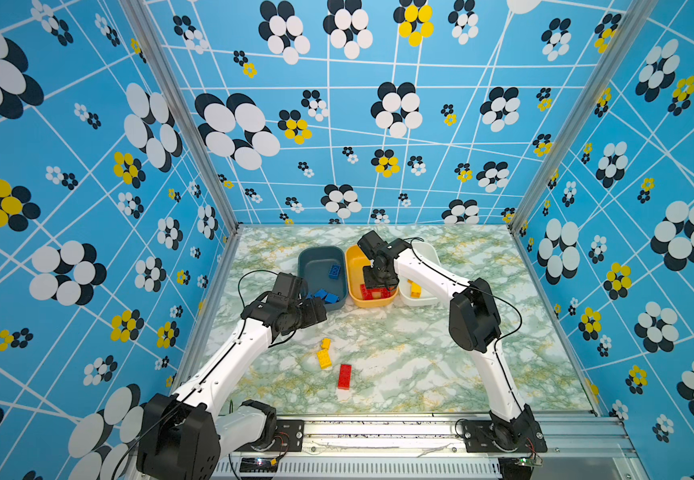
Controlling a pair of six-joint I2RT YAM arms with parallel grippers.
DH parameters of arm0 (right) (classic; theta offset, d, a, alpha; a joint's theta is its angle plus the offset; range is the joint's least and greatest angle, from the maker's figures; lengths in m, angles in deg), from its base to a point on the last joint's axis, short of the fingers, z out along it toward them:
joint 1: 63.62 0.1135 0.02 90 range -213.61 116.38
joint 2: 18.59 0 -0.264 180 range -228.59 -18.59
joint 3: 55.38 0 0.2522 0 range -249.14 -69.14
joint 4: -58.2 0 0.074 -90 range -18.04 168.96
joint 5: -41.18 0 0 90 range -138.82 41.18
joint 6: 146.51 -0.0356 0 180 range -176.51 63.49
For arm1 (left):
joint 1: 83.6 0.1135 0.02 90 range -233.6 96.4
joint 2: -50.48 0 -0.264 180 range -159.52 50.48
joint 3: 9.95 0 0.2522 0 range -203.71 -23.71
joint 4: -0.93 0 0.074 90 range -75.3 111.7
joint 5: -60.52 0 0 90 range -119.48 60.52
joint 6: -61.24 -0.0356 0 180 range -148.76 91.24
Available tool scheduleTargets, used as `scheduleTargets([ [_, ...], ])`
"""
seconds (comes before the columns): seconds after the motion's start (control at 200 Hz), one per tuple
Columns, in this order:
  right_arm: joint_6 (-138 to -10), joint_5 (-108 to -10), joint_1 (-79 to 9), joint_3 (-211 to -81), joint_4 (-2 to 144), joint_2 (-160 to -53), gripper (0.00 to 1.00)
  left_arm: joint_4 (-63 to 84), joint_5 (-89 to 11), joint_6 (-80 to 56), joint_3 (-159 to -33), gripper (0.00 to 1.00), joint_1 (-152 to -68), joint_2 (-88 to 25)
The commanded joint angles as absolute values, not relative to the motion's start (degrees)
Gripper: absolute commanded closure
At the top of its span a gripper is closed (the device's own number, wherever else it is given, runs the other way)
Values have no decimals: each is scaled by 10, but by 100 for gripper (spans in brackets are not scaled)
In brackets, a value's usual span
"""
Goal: Sort the legos into containers by color
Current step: 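Open right gripper to drop the small red brick into the yellow bin, then lower left gripper onto a small yellow brick and grasp it while right gripper withdraws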
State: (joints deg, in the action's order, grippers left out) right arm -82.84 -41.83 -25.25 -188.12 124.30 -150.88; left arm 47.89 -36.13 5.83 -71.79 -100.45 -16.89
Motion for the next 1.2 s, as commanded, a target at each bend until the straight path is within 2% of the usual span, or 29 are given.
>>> scheduleTargets([
  [0.0,-826,-420,-256,-1892,1263,-1505,44,492,-358,61,-708,7,-1002,-160],
  [0.43,-843,-429,-255,-1832,1251,-1437,42,486,-366,63,-699,7,-1017,-166],
  [0.665,-859,-454,-249,-1747,1230,-1345,41,493,-348,51,-693,10,-1046,-174],
  [0.959,-889,-493,-242,-1579,1201,-1220,41,495,-313,44,-696,21,-1104,-226],
  [1.199,-904,-501,-240,-1505,1208,-1146,41,524,-291,28,-727,32,-1138,-292],
])
